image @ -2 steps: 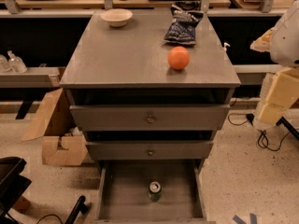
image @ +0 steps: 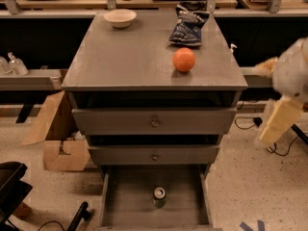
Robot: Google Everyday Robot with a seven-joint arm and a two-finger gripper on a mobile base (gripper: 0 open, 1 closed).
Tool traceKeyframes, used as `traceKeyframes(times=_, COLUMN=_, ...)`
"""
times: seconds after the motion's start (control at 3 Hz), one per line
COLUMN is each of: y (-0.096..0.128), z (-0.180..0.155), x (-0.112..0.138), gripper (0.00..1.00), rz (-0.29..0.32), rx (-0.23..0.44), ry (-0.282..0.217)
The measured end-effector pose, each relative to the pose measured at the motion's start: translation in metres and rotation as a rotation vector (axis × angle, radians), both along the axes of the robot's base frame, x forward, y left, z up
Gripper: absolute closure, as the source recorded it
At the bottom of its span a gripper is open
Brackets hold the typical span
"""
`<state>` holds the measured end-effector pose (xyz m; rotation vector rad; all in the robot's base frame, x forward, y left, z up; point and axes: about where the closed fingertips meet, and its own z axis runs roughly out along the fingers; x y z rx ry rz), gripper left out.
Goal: Pick green can from bottom drawer and place on counter
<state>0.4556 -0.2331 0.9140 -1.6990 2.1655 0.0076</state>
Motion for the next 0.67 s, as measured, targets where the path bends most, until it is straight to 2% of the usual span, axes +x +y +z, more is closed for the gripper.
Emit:
traceKeyframes(times=0.33, y=-0.029, z=-0.069, x=0.015, gripper=0.0, rz=0.012, rx=0.145, ry=-0.044)
traceKeyframes(times=0.67, y=-0.056, z=-0.123, x=0.034, gripper=0.0, rz=0.004, rx=0.268, ry=-0.156)
